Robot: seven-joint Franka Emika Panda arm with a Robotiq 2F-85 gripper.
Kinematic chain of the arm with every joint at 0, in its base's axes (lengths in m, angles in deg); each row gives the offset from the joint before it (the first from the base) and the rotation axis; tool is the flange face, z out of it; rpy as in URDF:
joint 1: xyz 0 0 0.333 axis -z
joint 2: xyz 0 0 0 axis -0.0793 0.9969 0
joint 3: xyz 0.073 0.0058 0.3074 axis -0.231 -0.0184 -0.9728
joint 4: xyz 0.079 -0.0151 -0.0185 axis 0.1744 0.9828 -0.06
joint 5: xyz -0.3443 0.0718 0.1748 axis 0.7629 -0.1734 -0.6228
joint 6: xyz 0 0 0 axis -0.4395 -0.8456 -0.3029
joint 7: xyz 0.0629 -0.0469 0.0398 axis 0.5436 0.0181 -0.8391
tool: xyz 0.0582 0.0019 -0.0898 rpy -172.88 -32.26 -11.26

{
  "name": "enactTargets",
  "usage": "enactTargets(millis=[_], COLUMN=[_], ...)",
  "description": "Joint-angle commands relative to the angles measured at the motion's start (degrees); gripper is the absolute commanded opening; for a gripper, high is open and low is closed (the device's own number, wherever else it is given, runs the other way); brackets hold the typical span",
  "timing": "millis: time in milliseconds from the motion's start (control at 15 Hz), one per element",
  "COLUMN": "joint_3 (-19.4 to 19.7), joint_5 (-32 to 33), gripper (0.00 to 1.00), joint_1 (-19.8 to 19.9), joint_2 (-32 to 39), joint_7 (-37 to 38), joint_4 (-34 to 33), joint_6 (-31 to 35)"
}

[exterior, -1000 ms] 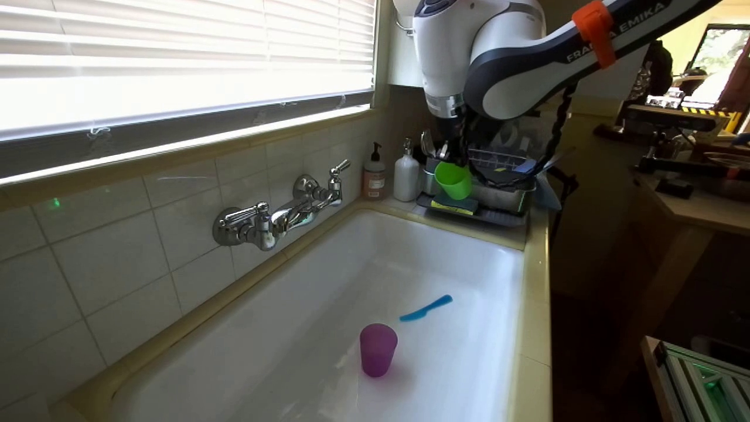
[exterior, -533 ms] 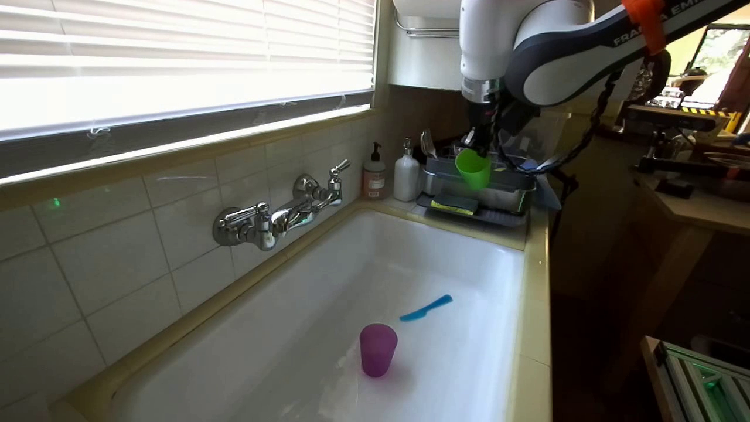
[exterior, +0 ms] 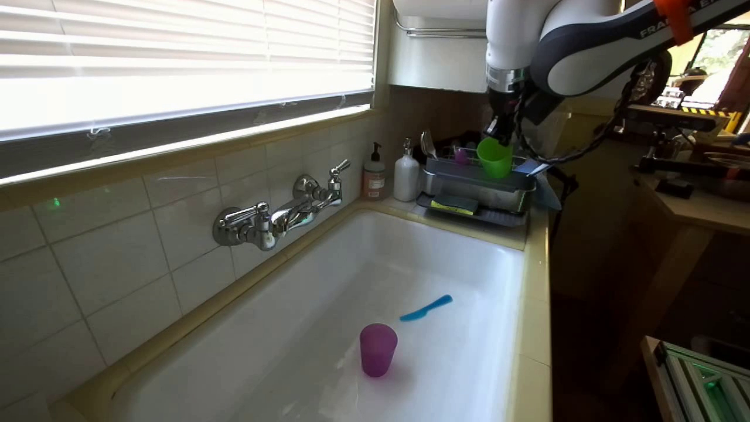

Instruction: Push the faucet to the left then pour the liquid out of the green cup and place the cup on the dishrack.

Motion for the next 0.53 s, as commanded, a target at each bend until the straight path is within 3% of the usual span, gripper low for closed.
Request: enactTargets(millis=[0,467], joint_3=[0.9,3.5], joint_5=[1.5,-0.3], gripper=[0.01,0.01], joint_1=[1.5,3.8], joint_2=[-2.6,-3.1], joint_7=[-0.1,-3.9], joint_4=[1.7,0.7], joint_6=[-0.4,-0.1])
